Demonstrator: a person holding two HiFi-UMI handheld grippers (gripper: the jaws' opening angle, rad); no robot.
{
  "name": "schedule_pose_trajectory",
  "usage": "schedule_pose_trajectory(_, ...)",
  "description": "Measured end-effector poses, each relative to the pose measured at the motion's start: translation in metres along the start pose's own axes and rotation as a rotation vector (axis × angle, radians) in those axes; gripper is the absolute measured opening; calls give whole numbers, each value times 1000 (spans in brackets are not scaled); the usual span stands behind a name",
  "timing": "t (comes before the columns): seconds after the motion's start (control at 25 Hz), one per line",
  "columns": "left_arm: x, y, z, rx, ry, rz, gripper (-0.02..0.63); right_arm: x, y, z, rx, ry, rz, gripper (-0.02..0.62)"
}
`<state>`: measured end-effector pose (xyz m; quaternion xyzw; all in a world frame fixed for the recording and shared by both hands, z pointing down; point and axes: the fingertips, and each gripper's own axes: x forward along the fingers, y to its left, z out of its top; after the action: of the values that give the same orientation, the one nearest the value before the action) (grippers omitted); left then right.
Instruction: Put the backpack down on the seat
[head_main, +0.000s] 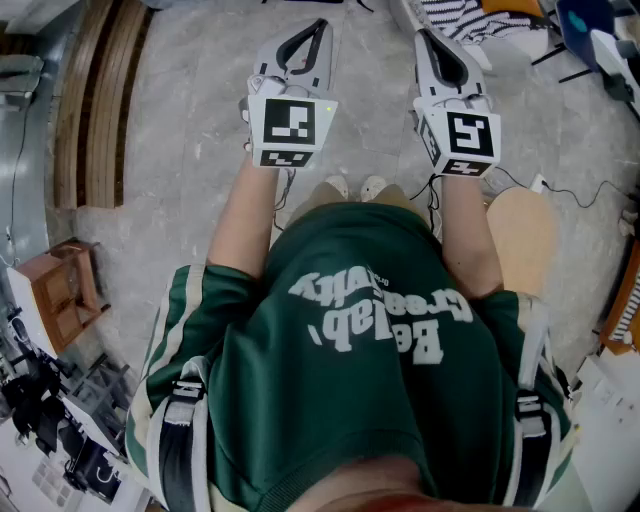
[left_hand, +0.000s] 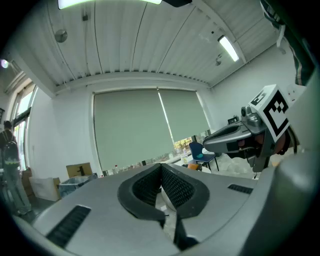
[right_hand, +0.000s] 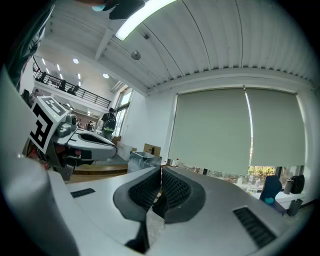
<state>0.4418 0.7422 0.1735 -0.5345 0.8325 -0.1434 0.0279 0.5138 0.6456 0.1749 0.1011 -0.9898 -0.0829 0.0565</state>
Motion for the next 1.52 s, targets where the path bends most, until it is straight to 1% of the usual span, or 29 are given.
schedule_pose_trajectory(0.24, -4, 8, -1, -10, 2, 3, 18, 0, 7, -2, -4, 8, 2, 35)
schedule_pose_trajectory(0.4, -2, 10, 1, -10, -7, 1, 18, 3, 7, -2, 1, -4, 16, 37)
schedule_pose_trajectory(0.56, -1, 13, 2, -3, -11, -2, 18, 3, 4, -4, 6, -10, 7, 37)
schedule_pose_trajectory(0.72, 9, 17, 0, 2, -7, 4, 18, 11, -3, -8, 14, -11, 6, 37)
schedule_pose_trajectory(0.84, 25, 25, -3, 0, 6, 12, 18, 26, -12, -11, 33, -12, 12, 37)
schedule_pose_trajectory(0.96, 48, 36, -6, -4, 10, 22, 18, 49, -25, -14, 79, -24, 30, 37)
schedule_pose_trajectory(1.04, 70, 40, -9, -3, 10, 26, 18, 68, -41, -18, 88, -33, 37, 37)
schedule_pose_trajectory(1.2, 133, 55, -10, 4, 10, 46, 18, 123, -85, -25, 85, -51, 55, 37)
schedule_pose_trajectory(1.36, 187, 88, -1, 12, -15, 69, 18, 187, -114, -15, 56, -67, 81, 37)
schedule_pose_trajectory(1.52, 252, 116, 0, 7, -4, 94, 18, 251, -148, -11, 38, -65, 120, 37)
